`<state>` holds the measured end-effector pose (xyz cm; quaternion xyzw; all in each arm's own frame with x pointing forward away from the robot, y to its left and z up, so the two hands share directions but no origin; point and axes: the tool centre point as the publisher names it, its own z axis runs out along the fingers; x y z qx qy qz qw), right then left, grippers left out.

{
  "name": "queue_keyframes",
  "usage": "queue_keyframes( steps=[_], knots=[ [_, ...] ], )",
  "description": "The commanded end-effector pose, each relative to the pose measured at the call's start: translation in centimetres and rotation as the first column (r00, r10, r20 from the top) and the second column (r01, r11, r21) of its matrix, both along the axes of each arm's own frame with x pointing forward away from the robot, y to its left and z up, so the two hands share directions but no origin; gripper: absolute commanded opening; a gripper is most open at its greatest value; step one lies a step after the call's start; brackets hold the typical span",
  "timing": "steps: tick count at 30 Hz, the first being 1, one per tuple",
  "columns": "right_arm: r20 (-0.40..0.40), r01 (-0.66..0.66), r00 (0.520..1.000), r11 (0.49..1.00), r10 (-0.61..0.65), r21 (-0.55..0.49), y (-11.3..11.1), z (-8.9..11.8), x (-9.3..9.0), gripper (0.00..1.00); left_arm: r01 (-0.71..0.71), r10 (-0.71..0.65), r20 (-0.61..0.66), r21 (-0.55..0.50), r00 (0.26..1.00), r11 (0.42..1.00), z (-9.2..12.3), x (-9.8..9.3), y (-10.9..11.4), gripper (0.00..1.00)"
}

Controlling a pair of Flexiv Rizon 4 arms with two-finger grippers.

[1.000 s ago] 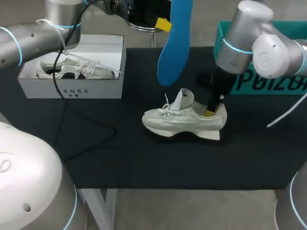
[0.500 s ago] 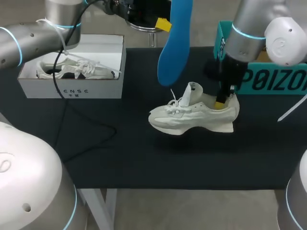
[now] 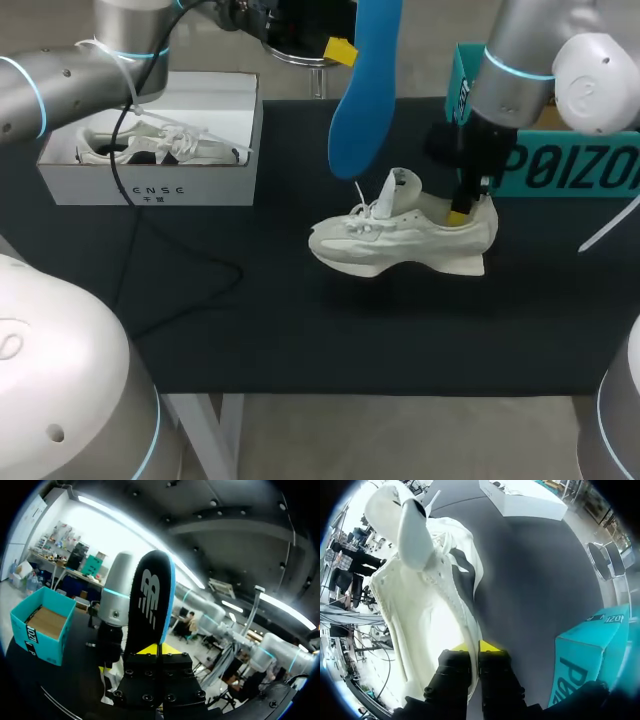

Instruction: Take the shoe out of the shoebox, open the shoe tongue, remove and reinsert the insole, then place the shoe into the shoebox

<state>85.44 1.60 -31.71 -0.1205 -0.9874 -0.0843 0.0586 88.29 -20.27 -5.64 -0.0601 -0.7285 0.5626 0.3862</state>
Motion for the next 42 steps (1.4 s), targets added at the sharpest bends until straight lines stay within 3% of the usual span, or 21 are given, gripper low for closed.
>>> queue_keyframes(
  steps=[1, 4, 6, 9, 10, 13, 14, 17, 19, 20, 21, 40, 42],
  knots=[
    [0.000, 0.001, 1.000, 1.000, -0.001, -0.002, 0.1, 0.1, 0.0, 0.00, 0.001, -0.001, 0.001, 0.000, 1.000, 1.000, 0.0, 0.0, 0.0, 0.00],
    [-0.012, 0.193, 0.981, 0.978, -0.195, -0.080, -1.6, 0.1, -0.6, 0.00, 0.001, -0.001, 0.001, 0.000, 1.000, 1.000, 0.0, 0.0, 0.0, 0.00],
    [0.015, 0.337, 0.941, 0.938, -0.337, -0.075, -3.2, 0.5, -2.0, 0.00, 0.001, -0.001, 0.001, 0.000, 1.000, 1.000, 0.0, 0.0, 0.0, 0.00],
    [0.034, 0.534, 0.845, 0.839, -0.534, -0.103, -5.5, 0.7, -4.6, 0.00, 0.001, -0.001, 0.001, 0.000, 1.000, 1.000, 0.0, 0.0, 0.0, 0.00],
    [0.048, 0.607, 0.794, 0.788, -0.606, -0.105, -6.2, 1.0, -5.6, 0.00, 0.001, -0.001, 0.001, 0.000, 1.000, 1.000, 0.0, 0.0, 0.0, 0.00],
    [0.069, 0.815, 0.576, 0.567, -0.815, -0.117, -7.6, 1.3, -8.3, 0.00, 0.001, -0.001, 0.001, 0.000, 1.000, 1.000, 0.0, 0.0, 0.0, 0.00],
    [0.069, 0.871, 0.483, 0.471, -0.873, -0.137, -8.0, 1.4, -9.6, 0.00, 0.001, -0.001, 0.001, 0.000, 1.000, 1.000, 0.0, 0.0, 0.0, 0.00],
    [0.102, 0.932, 0.351, 0.337, -0.931, -0.135, -7.8, 1.6, -11.0, 0.00, 0.001, -0.001, 0.001, 0.000, 1.000, 1.000, 0.0, 0.0, 0.0, 0.00],
    [0.109, 0.927, 0.360, 0.343, -0.926, -0.149, -7.2, 1.7, -10.9, 0.00, 0.001, -0.001, 0.001, 0.000, 1.000, 1.000, 0.0, 0.0, 0.0, 0.00],
    [0.125, 0.912, 0.394, 0.370, -0.911, -0.173, -6.6, 1.9, -10.7, 0.00, 0.001, -0.001, 0.001, 0.000, 1.000, 1.000, 0.0, 0.0, 0.0, 0.00],
    [0.158, 0.874, 0.484, 0.465, -0.861, -0.141, -5.8, 2.2, -10.0, 0.00, 0.001, -0.001, 0.001, 0.000, 1.000, 1.000, 0.0, 0.0, 0.0, 0.00],
    [0.158, 0.874, 0.484, 0.465, -0.861, -0.141, -5.8, 2.2, -10.0, 0.00, 0.001, -0.001, 0.001, 0.000, 1.000, 1.000, 0.0, 0.0, 0.0, 0.00],
    [0.131, 0.903, 0.427, 0.414, -0.895, -0.116, -5.0, 1.9, -10.8, 0.00, 0.001, -0.001, 0.001, 0.000, 1.000, 1.000, 0.0, 0.0, 0.0, 0.00]
  ],
)
